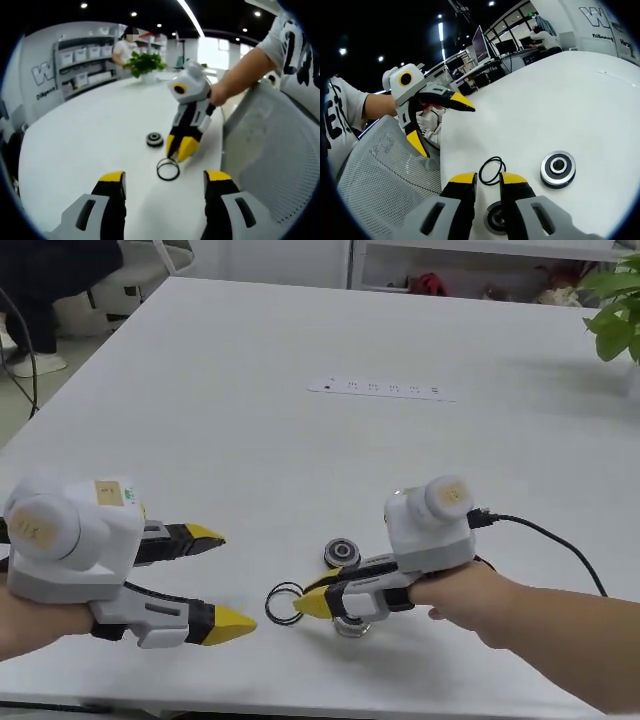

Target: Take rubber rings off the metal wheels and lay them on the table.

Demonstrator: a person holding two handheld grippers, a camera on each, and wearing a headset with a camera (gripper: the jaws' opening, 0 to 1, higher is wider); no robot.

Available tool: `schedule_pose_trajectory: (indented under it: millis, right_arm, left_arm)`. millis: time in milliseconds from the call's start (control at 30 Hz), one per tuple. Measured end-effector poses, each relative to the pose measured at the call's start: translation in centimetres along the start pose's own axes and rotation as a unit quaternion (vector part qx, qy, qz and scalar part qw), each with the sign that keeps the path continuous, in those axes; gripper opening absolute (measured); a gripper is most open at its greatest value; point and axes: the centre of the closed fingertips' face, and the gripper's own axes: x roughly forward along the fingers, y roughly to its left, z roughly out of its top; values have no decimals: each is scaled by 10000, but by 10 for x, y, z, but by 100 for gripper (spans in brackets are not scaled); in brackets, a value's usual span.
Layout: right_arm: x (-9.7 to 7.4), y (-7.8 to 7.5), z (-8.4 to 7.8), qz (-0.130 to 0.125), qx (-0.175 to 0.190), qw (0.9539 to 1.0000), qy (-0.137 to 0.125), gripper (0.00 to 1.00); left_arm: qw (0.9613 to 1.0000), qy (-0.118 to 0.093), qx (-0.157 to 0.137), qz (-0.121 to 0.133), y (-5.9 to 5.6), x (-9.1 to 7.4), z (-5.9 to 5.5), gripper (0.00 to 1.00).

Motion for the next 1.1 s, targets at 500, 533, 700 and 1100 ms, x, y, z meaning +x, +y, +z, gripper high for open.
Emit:
schedule_pose_trajectory:
  millis: [500,533,700,1100]
  right_arm:
    - [5,13,-12,63,-674,9968,427,28]
    - [5,13,-12,36,-841,9953,482,30]
    - [2,17,-10,39,-1111,9925,516,35]
    - [-22,8,17,-117,-1115,9937,-4,39]
  left_arm:
    - [10000,51,-22,-14,-2,-1,-3,64]
    - [10000,53,-20,-13,-2,-1,-3,64]
    - [10000,90,-18,-21,-2,-1,-4,63]
    - [10000,41,43,4,6,2,7,63]
